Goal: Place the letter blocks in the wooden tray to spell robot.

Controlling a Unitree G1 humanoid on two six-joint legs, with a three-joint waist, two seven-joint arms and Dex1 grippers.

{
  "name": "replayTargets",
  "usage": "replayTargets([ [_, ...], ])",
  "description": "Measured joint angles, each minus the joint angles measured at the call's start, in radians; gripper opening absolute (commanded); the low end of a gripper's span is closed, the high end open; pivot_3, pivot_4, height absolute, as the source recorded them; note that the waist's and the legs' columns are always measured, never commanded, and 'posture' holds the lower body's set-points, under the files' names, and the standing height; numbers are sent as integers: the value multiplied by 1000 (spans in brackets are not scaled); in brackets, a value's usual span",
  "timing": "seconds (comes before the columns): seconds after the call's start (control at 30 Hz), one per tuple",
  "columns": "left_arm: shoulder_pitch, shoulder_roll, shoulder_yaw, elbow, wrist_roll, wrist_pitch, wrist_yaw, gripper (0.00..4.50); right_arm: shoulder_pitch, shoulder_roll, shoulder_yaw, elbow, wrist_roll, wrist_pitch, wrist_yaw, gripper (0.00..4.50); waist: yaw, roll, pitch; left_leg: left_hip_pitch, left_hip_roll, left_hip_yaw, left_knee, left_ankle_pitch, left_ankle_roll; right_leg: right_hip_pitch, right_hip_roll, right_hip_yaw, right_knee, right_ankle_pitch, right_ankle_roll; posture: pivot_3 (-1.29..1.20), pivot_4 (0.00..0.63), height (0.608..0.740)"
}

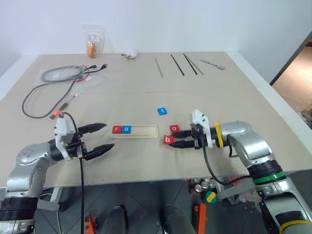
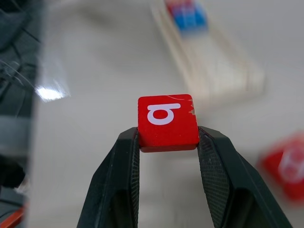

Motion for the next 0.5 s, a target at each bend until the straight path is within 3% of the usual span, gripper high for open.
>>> replayTargets([
  [0.23,16,-2,17,15,0,0,21,4500,-141,168,101,77,-104,33,-131,1175,1,-1,0,-2,0,0,-2,-1,-1,-2,-1,-1,-1,-1,-1,0,150,740],
  [0.5,29,-13,43,6,-6,-2,57,4500,-244,297,191,324,-236,-107,-168,1175,3,-1,0,-6,0,0,-2,-1,-1,-4,-1,-1,-1,-3,1,0,150,740],
])
